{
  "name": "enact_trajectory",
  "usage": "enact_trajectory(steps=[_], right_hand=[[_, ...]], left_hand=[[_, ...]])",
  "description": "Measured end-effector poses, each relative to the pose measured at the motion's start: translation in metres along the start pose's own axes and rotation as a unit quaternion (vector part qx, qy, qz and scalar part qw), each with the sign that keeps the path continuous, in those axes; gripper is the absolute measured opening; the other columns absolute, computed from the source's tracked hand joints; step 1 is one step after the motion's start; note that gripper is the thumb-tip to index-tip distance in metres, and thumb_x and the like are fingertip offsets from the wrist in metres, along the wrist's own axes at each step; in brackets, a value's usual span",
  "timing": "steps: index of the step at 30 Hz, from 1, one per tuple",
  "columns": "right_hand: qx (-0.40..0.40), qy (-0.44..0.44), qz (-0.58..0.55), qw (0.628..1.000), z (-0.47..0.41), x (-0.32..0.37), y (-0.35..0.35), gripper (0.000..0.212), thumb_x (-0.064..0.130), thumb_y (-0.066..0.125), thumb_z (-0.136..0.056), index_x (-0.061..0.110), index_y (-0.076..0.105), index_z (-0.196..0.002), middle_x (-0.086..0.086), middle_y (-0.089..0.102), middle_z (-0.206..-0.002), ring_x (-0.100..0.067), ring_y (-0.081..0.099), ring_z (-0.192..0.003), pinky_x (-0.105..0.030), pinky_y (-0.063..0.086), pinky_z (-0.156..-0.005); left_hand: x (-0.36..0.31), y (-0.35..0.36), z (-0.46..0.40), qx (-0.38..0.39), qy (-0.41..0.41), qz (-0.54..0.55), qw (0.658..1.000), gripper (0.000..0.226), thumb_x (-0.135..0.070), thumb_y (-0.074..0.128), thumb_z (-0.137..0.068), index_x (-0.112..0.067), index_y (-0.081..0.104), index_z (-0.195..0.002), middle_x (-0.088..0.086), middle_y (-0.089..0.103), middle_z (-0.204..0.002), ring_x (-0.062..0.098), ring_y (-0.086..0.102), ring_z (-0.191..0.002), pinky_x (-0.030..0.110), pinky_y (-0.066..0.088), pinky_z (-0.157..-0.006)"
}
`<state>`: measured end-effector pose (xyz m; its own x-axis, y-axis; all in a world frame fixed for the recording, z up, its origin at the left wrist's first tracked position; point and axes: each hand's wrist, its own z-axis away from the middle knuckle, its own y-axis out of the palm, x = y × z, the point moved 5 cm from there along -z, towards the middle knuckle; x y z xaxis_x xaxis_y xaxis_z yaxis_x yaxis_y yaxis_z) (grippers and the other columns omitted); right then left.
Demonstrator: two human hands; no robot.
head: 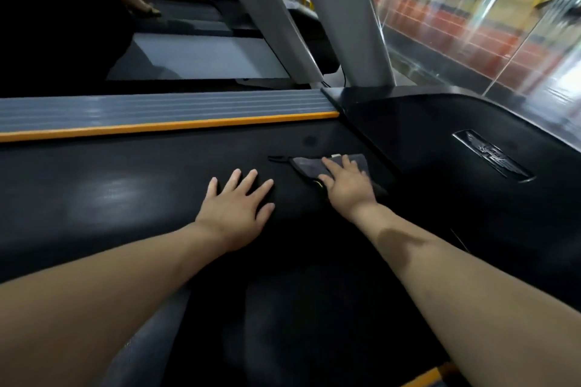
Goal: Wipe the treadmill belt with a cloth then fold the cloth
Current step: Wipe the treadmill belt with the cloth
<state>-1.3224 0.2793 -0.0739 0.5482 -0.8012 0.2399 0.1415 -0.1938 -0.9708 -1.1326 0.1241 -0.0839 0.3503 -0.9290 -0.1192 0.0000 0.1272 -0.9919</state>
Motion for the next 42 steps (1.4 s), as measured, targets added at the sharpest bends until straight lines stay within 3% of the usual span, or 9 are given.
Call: enact_trajectory(steps=[5, 11, 15, 21, 26, 30, 33, 37, 42], right_hand=[[-0.049, 0.006, -0.055, 0.997, -0.043, -0.007, -0.011, 0.058, 0.040, 0.054, -0.099, 0.012, 0.037, -0.147, -0.015, 0.038, -0.153, -0.036, 0.036, -0.140, -0.048, 0.027, -0.116], [-0.031, 0.001, -0.040, 0.999, -0.096, -0.014, -0.007, 0.057, 0.049, 0.049, -0.099, 0.024, 0.042, -0.150, -0.013, 0.013, -0.165, -0.037, 0.022, -0.148, -0.043, 0.020, -0.121], [-0.040, -0.005, -0.025, 0.999, -0.120, -0.006, -0.011, 0.054, 0.049, 0.045, -0.101, 0.025, 0.042, -0.150, -0.017, 0.015, -0.164, -0.039, 0.024, -0.147, -0.040, 0.019, -0.121], [-0.056, 0.004, -0.013, 0.998, -0.126, 0.021, -0.013, 0.044, 0.042, 0.043, -0.104, 0.019, 0.052, -0.140, -0.020, 0.035, -0.154, -0.037, 0.036, -0.138, -0.042, 0.025, -0.115], [-0.056, -0.092, -0.072, 0.992, -0.107, 0.060, -0.003, 0.038, 0.039, 0.051, -0.101, 0.021, 0.059, -0.134, -0.011, 0.048, -0.144, -0.034, 0.045, -0.130, -0.039, 0.032, -0.108], [-0.040, -0.164, -0.101, 0.980, -0.108, 0.085, 0.019, 0.044, 0.036, 0.053, -0.101, 0.017, 0.052, -0.140, -0.010, 0.039, -0.156, -0.028, 0.028, -0.147, -0.039, 0.017, -0.120], [-0.075, -0.130, -0.058, 0.987, -0.125, 0.058, 0.017, 0.045, 0.040, 0.050, -0.101, 0.020, 0.053, -0.141, -0.014, 0.032, -0.159, -0.030, 0.025, -0.148, -0.041, 0.016, -0.121], [-0.120, 0.004, -0.005, 0.993, -0.149, 0.000, -0.004, 0.043, 0.051, 0.048, -0.099, 0.032, 0.055, -0.137, -0.019, 0.037, -0.153, -0.033, 0.030, -0.144, -0.040, 0.028, -0.116], [-0.146, 0.002, -0.021, 0.989, -0.135, 0.029, -0.006, 0.032, 0.042, 0.047, -0.100, 0.023, 0.064, -0.119, -0.014, 0.063, -0.119, -0.033, 0.058, -0.112, -0.040, 0.043, -0.092]], left_hand=[[0.004, -0.005, -0.046, 0.000, 0.015, -0.003, 1.000, 0.058, -0.061, 0.014, -0.102, -0.048, 0.006, -0.158, -0.009, 0.001, -0.170, 0.020, -0.004, -0.157, 0.060, 0.006, -0.122], [0.020, 0.000, -0.071, 0.002, 0.010, -0.002, 1.000, 0.059, -0.064, 0.009, -0.099, -0.054, 0.002, -0.156, -0.017, -0.007, -0.169, 0.010, -0.014, -0.155, 0.060, -0.006, -0.122], [0.020, 0.004, -0.073, -0.024, 0.012, 0.008, 1.000, 0.068, -0.068, 0.002, -0.091, -0.051, 0.003, -0.157, -0.020, -0.006, -0.168, 0.007, -0.016, -0.154, 0.059, -0.007, -0.123], [0.025, -0.001, -0.067, -0.072, -0.020, 0.046, 0.996, 0.068, -0.064, 0.019, -0.094, -0.037, 0.026, -0.155, -0.010, 0.015, -0.168, 0.011, -0.002, -0.156, 0.058, -0.003, -0.124], [0.055, -0.011, -0.066, -0.042, -0.010, 0.066, 0.997, 0.068, -0.065, 0.017, -0.093, -0.039, 0.031, -0.155, -0.014, 0.017, -0.168, 0.007, 0.004, -0.155, 0.047, 0.005, -0.127], [0.067, -0.004, -0.049, -0.040, -0.016, 0.022, 0.999, 0.075, -0.070, -0.003, -0.086, -0.051, 0.011, -0.157, -0.024, -0.006, -0.166, -0.002, -0.016, -0.151, 0.046, -0.006, -0.126], [0.065, -0.004, -0.051, -0.044, -0.020, 0.036, 0.998, 0.072, -0.070, 0.001, -0.088, -0.052, 0.012, -0.156, -0.028, -0.006, -0.164, -0.005, -0.020, -0.149, 0.050, -0.008, -0.125], [0.066, -0.005, -0.051, -0.045, -0.019, 0.033, 0.998, 0.070, -0.068, 0.005, -0.090, -0.049, 0.013, -0.157, -0.027, -0.006, -0.165, -0.006, -0.022, -0.148, 0.050, -0.009, -0.125], [0.066, -0.004, -0.053, -0.047, -0.022, 0.038, 0.998, 0.070, -0.066, 0.011, -0.093, -0.040, 0.016, -0.158, -0.026, -0.002, -0.166, -0.007, -0.019, -0.149, 0.050, -0.007, -0.125]])
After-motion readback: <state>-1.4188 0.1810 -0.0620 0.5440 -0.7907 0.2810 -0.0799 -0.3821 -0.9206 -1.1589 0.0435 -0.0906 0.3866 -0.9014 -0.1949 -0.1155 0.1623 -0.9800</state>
